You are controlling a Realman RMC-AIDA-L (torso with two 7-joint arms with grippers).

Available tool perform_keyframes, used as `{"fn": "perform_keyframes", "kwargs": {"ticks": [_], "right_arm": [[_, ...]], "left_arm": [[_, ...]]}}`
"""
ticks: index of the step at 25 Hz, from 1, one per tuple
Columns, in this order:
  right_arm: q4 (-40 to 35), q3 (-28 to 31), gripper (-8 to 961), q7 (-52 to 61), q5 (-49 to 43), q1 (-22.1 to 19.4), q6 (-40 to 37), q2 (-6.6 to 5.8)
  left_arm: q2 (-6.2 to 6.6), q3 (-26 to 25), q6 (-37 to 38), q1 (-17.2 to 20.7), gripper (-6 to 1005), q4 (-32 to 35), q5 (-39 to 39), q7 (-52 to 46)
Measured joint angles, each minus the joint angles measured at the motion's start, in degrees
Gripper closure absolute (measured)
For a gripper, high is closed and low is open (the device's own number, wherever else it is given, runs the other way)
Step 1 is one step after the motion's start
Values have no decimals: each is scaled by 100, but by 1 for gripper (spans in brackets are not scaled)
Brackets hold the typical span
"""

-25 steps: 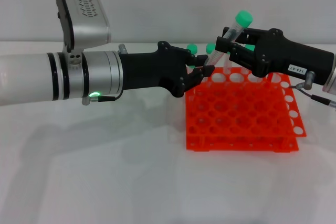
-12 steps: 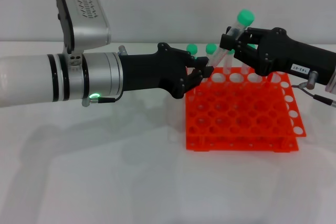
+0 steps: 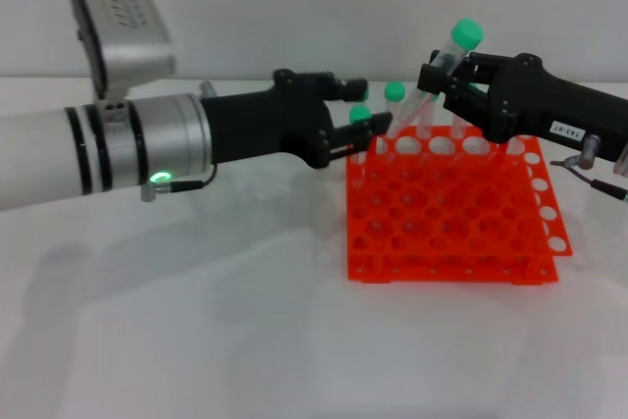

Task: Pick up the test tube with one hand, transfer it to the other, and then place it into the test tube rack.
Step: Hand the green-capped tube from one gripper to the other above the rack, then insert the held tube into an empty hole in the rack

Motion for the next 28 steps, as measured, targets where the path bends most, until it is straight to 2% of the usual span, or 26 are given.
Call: {"fn": "perform_keyframes", "kwargs": {"ticks": [4, 5, 8, 12, 16, 19, 23, 28], "right_arm": [[3, 41, 745, 0, 0, -53, 49, -8], [3, 44, 744, -1, 0, -57, 75, -11], [6, 39, 741, -11, 0, -68, 222, -14], [8, 34, 737, -21, 0, -107, 368, -10], [8, 35, 733, -73, 58, -129, 505, -8], [8, 23, 730, -112, 86, -145, 647, -9], [8, -10, 726, -126, 89, -163, 855, -9], [13, -322, 721, -139, 73, -107, 1299, 3]], "left_arm": [[9, -148, -31, 185, 599, 34, -193, 16], [9, -342, -33, 401, 579, 66, -312, 103], [2, -559, -34, 651, 518, 76, -497, 271], [6, -835, -37, 1092, 310, 23, -936, 645], [0, -1136, -38, 1530, 198, -109, -1471, 1062], [-1, -1393, -13, 1759, 114, -490, -2040, 1618], [2, -1533, 15, 1896, 114, -1051, -2774, 2374], [1, -1543, 32, 1983, 114, -1413, -3195, 2812]]}}
